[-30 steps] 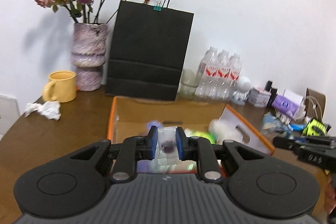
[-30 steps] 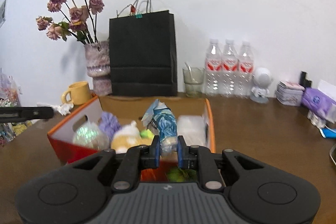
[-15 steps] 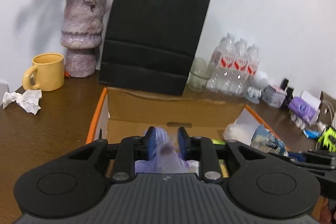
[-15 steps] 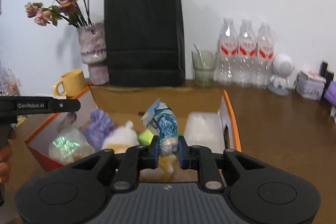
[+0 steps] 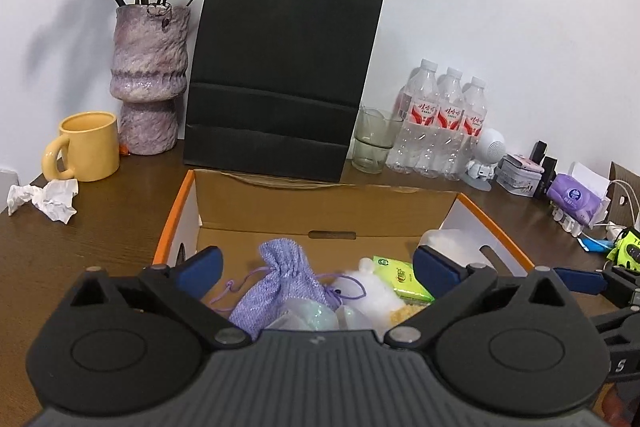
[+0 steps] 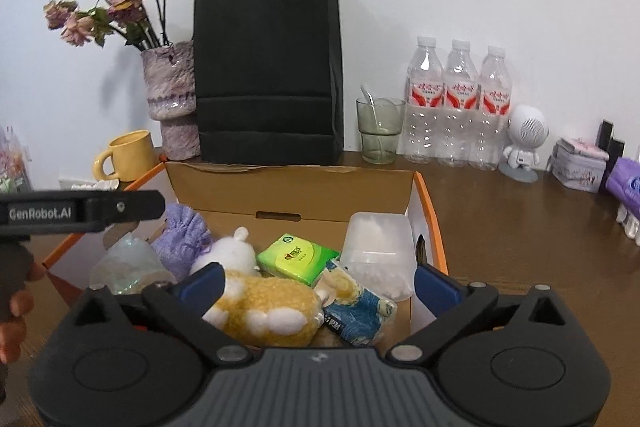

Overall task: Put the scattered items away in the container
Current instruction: 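Place the clear bag and blue-white packet into the box with both tools, then grasp the red rose with the left tool while the right tool grasps a small clear bag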

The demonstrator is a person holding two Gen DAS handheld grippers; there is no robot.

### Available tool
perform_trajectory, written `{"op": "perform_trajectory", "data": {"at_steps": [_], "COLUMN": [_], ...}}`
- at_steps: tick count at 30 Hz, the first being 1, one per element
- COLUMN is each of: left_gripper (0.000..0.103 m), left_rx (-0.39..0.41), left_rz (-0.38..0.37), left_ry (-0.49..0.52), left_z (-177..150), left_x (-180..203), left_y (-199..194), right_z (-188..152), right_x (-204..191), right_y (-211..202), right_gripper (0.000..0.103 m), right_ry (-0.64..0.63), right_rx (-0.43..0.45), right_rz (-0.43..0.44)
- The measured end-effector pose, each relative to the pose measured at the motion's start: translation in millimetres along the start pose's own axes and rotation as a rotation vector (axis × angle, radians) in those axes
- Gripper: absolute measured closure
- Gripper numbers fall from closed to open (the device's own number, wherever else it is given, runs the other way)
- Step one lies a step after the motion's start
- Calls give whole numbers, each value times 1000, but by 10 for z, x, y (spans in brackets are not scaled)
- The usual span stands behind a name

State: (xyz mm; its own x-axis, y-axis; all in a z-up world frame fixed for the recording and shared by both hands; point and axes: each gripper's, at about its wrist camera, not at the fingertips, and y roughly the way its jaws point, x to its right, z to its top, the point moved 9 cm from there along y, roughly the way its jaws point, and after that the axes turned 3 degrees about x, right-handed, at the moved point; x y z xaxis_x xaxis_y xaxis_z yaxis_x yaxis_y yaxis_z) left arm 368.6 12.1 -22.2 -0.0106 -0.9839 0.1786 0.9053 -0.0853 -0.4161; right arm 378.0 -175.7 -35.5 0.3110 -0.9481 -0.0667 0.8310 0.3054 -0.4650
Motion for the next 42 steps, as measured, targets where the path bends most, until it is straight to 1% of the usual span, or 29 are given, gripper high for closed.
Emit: {"op": "perform_trajectory", "data": {"at_steps": [5, 10, 15, 18, 23, 29, 34, 42], "left_gripper": [0, 0, 0, 0, 0, 0, 0, 0], "left_rx": [-3, -3, 20, 21, 14, 24, 17, -50], "left_rz": [-4, -13, -20, -14, -20, -20, -12, 6], "left_ry": [5, -1, -4, 7, -9, 1, 18, 40], "left_z": [-15, 7, 51, 41, 7, -45, -201, -614], "left_x": [17, 50, 77, 68, 42, 12, -18, -119], "left_y": [-13, -71, -271, -390, -563, -818, -992, -1047], "right_z": [5, 38, 62, 55, 12, -152, -326, -721], "right_x": [63, 29, -57, -102, -154, -170, -111, -73], "right_y": [-10, -74, -214, -309, -474, -712, -846, -807], "right_gripper": [2, 2, 2, 2, 2, 2, 2, 3], "right_ry": [37, 41, 35, 24, 12, -16, -17, -37], "right_rx": [-11, 2, 17, 19, 23, 22, 9, -54], "right_rz": [8, 2, 9, 10, 5, -2, -11, -19]}}
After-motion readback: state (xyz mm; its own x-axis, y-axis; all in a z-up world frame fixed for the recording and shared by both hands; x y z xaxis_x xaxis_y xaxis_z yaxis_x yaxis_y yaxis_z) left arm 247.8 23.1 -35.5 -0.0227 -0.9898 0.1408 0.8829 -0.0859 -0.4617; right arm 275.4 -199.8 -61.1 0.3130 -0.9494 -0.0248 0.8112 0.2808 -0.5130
